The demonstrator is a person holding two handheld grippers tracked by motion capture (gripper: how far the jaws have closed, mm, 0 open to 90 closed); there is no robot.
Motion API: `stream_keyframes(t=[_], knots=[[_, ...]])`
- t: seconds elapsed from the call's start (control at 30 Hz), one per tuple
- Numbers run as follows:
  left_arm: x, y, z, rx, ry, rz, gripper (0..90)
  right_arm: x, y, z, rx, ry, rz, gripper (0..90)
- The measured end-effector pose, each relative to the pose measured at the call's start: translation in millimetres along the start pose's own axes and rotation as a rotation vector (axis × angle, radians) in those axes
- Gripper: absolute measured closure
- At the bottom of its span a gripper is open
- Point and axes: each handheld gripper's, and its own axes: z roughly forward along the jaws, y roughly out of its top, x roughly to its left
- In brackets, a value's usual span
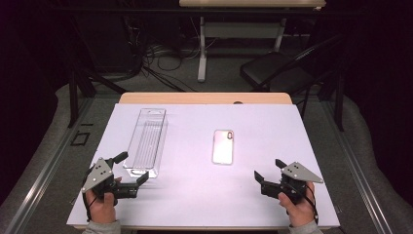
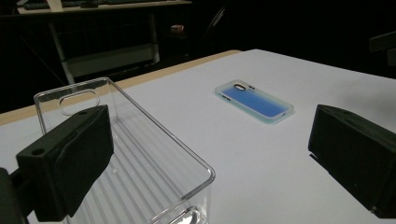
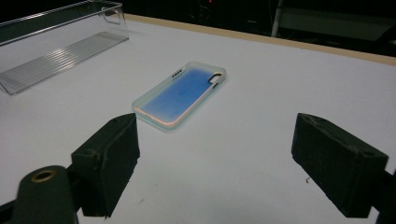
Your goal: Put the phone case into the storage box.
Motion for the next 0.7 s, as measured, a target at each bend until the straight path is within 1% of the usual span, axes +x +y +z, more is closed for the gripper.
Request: stream_keyframes(t=[0.07,0.13,0.17,0.2,0.3,0.37,0.4,0.5,0.53,0.57,0.6,0.63,0.7], knots=[[-0.6,0.2,0.2,0.001,-0.002,0.002,0.1,-0.3,5.0,3.5,0.02,0.011,0.006,14.8],[-0.6,0.3,0.2,0.001,-0.001,0.0,0.1,-1.9,9.8,7.0,0.028,0.016,-0.003,14.7],[-0.4,0.4,0.0,0.001,0.001,-0.001,0.2,-2.3,12.3,8.9,0.036,0.017,0.009,14.7],[-0.2,0.4,0.0,0.001,0.001,-0.004,0.1,-3.9,14.9,10.6,0.04,0.019,0.01,14.7],[0.0,0.6,-0.3,0.0,0.001,-0.007,0.1,-6.5,22.6,16.5,0.063,0.029,0.043,14.8],[-0.3,0.8,-0.2,0.003,0.003,-0.007,0.1,-8.1,27.2,21.3,0.077,0.028,0.047,14.8],[-0.3,0.8,-0.2,0.003,0.003,-0.007,0.1,-8.9,29.5,23.7,0.087,0.026,0.038,14.8],[-0.7,0.9,0.4,0.006,0.002,-0.009,0.1,-9.4,35.1,31.3,0.113,0.031,0.041,14.6],[-0.6,0.9,0.6,0.008,0.002,-0.008,0.1,-9.5,36.7,33.6,0.12,0.032,0.034,14.6],[-0.6,0.9,0.6,0.008,0.002,-0.008,0.1,-9.5,36.7,33.6,0.12,0.032,0.034,14.6],[-0.6,0.9,0.9,0.013,0.0,-0.011,0.1,-9.2,39.5,38.3,0.135,0.036,0.032,14.5],[-0.6,0.9,0.9,0.013,0.0,-0.011,0.1,-9.2,39.5,38.3,0.135,0.036,0.032,14.5],[-0.4,0.7,1.3,0.017,-0.004,-0.01,0.1,-8.7,43.3,44.9,0.161,0.037,0.025,14.4]])
